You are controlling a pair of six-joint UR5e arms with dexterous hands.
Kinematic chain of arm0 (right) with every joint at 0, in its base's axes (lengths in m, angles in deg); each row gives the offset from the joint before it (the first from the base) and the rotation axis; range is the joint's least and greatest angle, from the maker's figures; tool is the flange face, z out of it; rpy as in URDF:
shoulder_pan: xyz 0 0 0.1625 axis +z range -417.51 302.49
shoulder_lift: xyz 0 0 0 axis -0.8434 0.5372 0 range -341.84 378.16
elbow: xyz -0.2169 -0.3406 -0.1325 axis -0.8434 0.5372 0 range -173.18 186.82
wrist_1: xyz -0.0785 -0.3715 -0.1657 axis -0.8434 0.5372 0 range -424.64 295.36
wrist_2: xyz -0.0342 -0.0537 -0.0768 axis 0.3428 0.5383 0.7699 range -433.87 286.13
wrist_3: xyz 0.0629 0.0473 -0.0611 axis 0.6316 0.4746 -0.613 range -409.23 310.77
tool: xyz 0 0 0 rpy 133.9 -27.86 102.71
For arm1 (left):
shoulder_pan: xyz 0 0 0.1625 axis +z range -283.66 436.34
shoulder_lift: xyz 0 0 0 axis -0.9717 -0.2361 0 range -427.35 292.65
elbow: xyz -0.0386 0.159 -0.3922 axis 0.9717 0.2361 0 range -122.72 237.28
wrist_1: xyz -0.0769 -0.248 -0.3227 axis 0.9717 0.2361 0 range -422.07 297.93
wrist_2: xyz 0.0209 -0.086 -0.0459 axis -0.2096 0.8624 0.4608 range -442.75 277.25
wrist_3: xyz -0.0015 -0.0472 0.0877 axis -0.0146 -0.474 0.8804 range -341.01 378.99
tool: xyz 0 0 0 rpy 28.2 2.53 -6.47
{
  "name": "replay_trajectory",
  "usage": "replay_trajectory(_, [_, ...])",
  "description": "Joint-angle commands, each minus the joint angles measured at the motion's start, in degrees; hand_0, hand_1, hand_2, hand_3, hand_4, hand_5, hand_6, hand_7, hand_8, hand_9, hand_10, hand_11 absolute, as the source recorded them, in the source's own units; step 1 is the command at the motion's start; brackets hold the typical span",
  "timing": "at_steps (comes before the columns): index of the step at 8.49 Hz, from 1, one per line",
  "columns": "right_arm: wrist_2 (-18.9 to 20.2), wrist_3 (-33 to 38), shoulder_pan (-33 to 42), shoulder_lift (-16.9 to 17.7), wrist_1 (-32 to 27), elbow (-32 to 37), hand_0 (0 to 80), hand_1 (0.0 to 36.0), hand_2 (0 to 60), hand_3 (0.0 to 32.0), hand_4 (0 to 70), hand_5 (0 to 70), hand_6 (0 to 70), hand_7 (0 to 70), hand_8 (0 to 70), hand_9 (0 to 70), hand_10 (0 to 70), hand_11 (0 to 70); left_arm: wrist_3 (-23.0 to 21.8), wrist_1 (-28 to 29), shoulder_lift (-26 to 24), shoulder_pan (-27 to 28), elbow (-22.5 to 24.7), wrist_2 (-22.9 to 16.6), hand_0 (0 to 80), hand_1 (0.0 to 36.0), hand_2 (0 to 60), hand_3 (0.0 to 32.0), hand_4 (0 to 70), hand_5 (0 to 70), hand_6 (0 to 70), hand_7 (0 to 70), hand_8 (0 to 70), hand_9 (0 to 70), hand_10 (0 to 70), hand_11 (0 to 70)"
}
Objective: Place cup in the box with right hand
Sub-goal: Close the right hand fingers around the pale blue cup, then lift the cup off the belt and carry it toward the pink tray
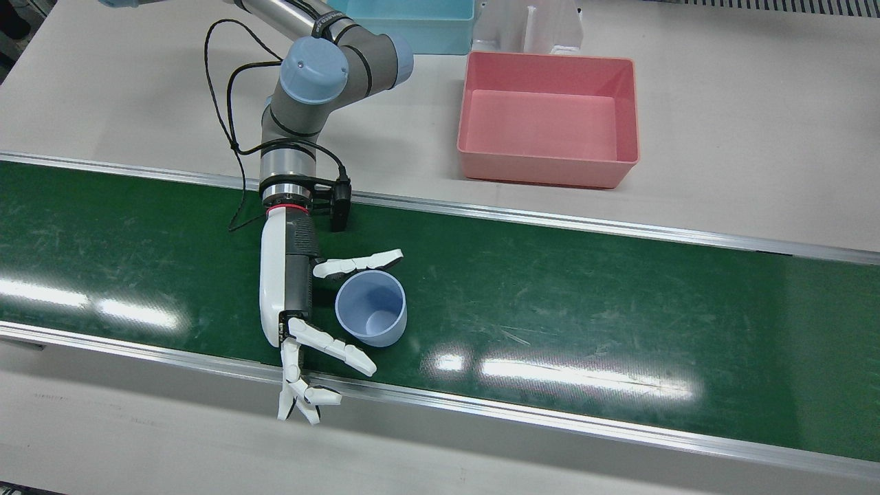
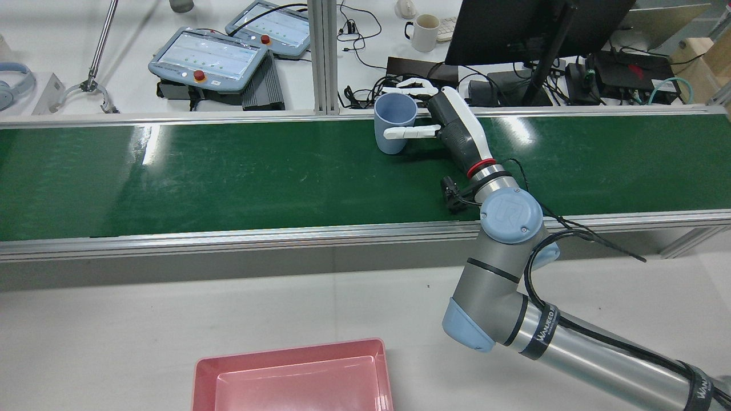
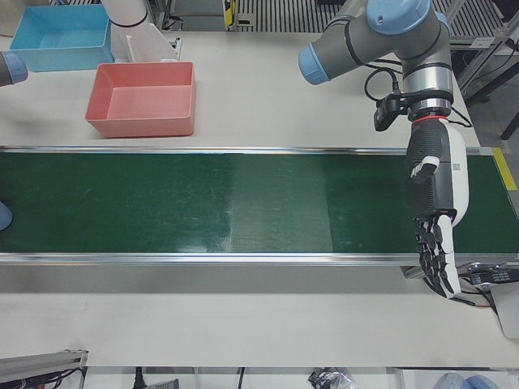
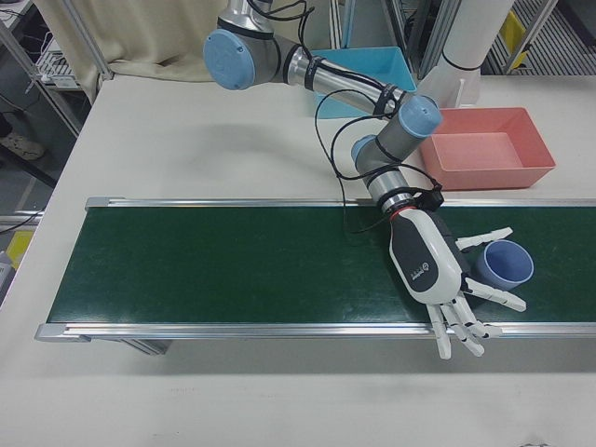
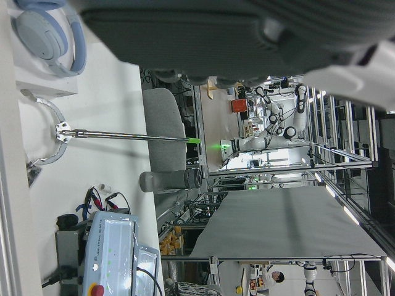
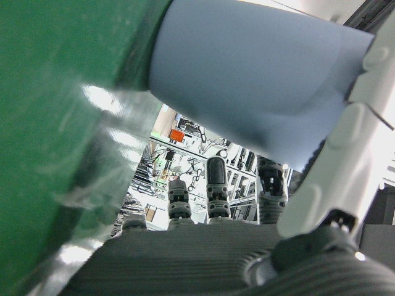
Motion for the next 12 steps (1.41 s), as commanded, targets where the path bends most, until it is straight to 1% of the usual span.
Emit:
replay_trajectory(1, [0.1, 0.0, 0.0, 0.0, 0.1, 0.1, 46.6, 9.7, 4.4, 11.4, 33.2, 1.9, 5.9, 41.3, 7.8, 15.8, 0.0, 0.0, 0.0, 0.0, 0.0, 0.0, 0.0, 0.0, 0.0, 0.0, 0.0, 0.0, 0.0, 0.0, 0.0, 0.0, 0.0, 0.0, 0.0, 0.0])
replay_trajectory(2, [0.1, 0.0, 0.0, 0.0, 0.1, 0.0, 46.9, 9.9, 4.3, 11.0, 33.6, 1.9, 6.0, 41.5, 7.8, 16.0, 0.0, 0.0, 0.0, 0.0, 0.0, 0.0, 0.0, 0.0, 0.0, 0.0, 0.0, 0.0, 0.0, 0.0, 0.0, 0.0, 0.0, 0.0, 0.0, 0.0])
replay_trajectory(4, [-0.2, 0.0, 0.0, 0.0, 0.1, -0.1, 46.9, 10.1, 4.1, 11.4, 33.2, 2.0, 5.9, 41.4, 7.9, 16.1, 0.0, 0.0, 0.0, 0.0, 0.0, 0.0, 0.0, 0.0, 0.0, 0.0, 0.0, 0.0, 0.0, 0.0, 0.0, 0.0, 0.0, 0.0, 0.0, 0.0])
replay_trajectory(5, [-0.5, 0.0, 0.0, 0.0, 0.0, -0.2, 47.1, 10.4, 4.3, 10.6, 33.4, 2.1, 6.1, 41.9, 8.3, 16.5, 0.0, 0.0, 0.0, 0.0, 0.0, 0.0, -0.1, 0.0, 0.0, 0.0, 0.0, 0.0, 0.0, 0.0, 0.0, 0.0, 0.0, 0.0, 0.0, 0.0])
replay_trajectory(6, [-0.6, 0.0, 0.0, 0.0, 0.0, -0.3, 48.0, 11.7, 4.4, 8.8, 34.5, 2.6, 6.6, 42.6, 9.1, 17.5, 0.0, 0.0, 0.0, 0.0, 0.0, 0.0, 0.0, 0.0, 0.0, 0.0, 0.0, 0.0, 0.0, 0.0, 0.0, 0.0, 0.0, 0.0, 0.0, 0.0])
replay_trajectory(7, [-0.7, 0.1, 0.0, 0.0, 0.0, -0.3, 50.5, 14.9, 6.0, 3.4, 37.4, 3.7, 7.8, 44.5, 10.5, 19.1, 0.3, 1.0, 0.0, 0.0, 0.0, -0.1, 0.0, 0.0, 0.0, 0.0, 0.0, 0.0, 0.0, 0.0, 0.0, 0.0, 0.0, 0.0, 0.0, 0.0])
replay_trajectory(8, [-1.1, 0.1, 0.1, 0.0, 0.0, -0.3, 56.5, 20.9, 9.1, 0.0, 44.4, 5.7, 10.6, 48.9, 13.2, 22.3, 1.9, 3.8, 0.0, 0.0, 0.0, -0.1, 0.0, 0.0, 0.0, 0.0, 0.0, 0.0, 0.0, 0.0, 0.0, 0.0, 0.0, 0.0, 0.0, 0.0])
replay_trajectory(9, [-1.3, 0.0, 0.1, 0.0, 0.0, -0.3, 75.3, 31.7, 17.0, 0.0, 57.2, 8.9, 14.1, 53.8, 16.6, 26.2, 4.3, 8.1, 0.0, 0.0, 0.0, 0.0, 0.0, 0.0, 0.0, 0.0, 0.0, 0.0, 0.0, 0.0, 0.0, 0.0, 0.0, 0.0, 0.0, 0.0])
replay_trajectory(10, [-1.7, 0.1, 0.2, 0.1, -0.1, -0.4, 80.0, 36.0, 26.3, 0.0, 63.6, 11.5, 15.8, 58.5, 19.2, 29.4, 6.0, 11.3, 0.0, 0.0, 0.0, 0.0, -0.1, 0.0, 0.0, 0.0, 0.0, 0.0, 0.0, 0.0, 0.0, 0.0, 0.0, 0.0, 0.0, 0.0])
replay_trajectory(11, [-4.1, 0.1, 0.2, 0.5, -0.2, -1.3, 80.0, 36.0, 34.0, 0.0, 69.9, 13.9, 17.7, 64.1, 22.6, 34.0, 8.4, 15.3, 0.0, 0.0, 0.0, -0.1, -0.1, 0.0, 0.0, 0.0, 0.0, 0.0, 0.0, 0.0, 0.0, 0.0, 0.0, 0.0, 0.0, 0.0])
replay_trajectory(12, [-5.3, 0.1, 0.1, 0.9, -0.3, -3.0, 80.0, 36.0, 40.2, 0.0, 70.0, 15.6, 19.3, 68.7, 25.9, 38.6, 11.1, 19.5, 0.0, 0.0, 0.0, -0.1, -0.1, 0.0, 0.0, 0.0, 0.0, 0.0, 0.0, 0.0, 0.0, 0.0, 0.0, 0.0, 0.0, 0.0])
